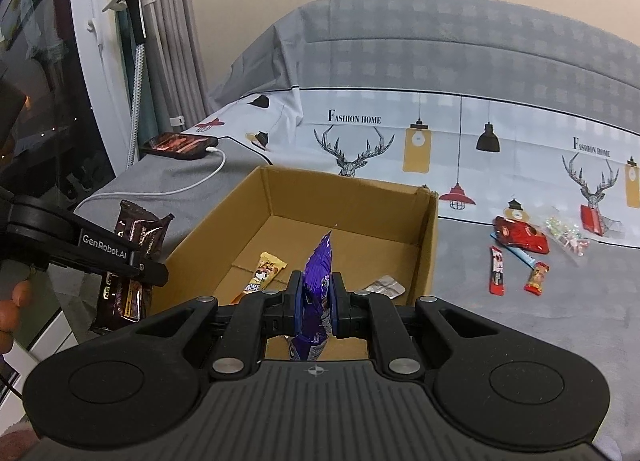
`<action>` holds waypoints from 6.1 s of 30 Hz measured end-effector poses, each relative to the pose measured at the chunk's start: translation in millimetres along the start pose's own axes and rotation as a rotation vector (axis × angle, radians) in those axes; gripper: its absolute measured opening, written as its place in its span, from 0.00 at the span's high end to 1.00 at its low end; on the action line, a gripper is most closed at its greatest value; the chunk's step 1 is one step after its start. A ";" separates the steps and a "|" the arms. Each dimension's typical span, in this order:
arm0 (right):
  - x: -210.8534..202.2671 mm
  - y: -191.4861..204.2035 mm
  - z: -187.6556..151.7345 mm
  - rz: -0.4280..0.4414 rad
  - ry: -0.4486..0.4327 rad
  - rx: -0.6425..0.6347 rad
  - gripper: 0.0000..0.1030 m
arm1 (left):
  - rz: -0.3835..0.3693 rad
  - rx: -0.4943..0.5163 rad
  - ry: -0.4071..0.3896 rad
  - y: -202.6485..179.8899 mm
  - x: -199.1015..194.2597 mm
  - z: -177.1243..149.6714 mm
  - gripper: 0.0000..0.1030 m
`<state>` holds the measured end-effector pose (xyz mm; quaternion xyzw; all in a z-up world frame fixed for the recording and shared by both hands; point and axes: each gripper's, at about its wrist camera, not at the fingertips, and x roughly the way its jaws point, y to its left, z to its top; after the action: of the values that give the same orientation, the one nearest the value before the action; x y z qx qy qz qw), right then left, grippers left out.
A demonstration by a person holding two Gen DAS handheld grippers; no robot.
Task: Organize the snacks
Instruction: 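Carry the chocolate bar with left toward the box while right lifts the purple wrapper, then lower the chocolate bar into the box with left while right lowers the purple wrapper, then open both tools and lift them away from the box, then move both tools to the red coffee pouch and clear candy bag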
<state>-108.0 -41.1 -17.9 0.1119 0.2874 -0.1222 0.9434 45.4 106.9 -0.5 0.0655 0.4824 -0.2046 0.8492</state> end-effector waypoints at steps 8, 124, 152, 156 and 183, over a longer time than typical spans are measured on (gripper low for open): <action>18.0 -4.2 -1.7 0.002 0.029 0.018 0.86 | 0.016 0.022 0.028 -5.4 18.1 6.5 0.65; -115.5 -93.3 6.1 -0.192 -0.035 0.271 0.09 | -0.108 0.315 -0.234 -127.1 -295.6 78.8 0.00; -124.9 -115.9 -6.1 -0.229 -0.054 0.325 0.09 | -0.157 0.333 -0.255 -147.1 -300.7 72.6 0.00; -124.4 -119.0 -7.3 -0.239 -0.051 0.336 0.09 | -0.181 0.310 -0.281 -142.4 -305.8 73.9 0.00; -61.1 -301.5 -6.3 -0.352 -0.066 0.310 0.02 | -0.104 0.392 0.205 -350.4 44.9 123.1 0.00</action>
<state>-249.4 -314.1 -30.6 0.1997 0.2490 -0.3313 0.8879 19.4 -261.9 56.4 0.2247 0.5199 -0.3302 0.7551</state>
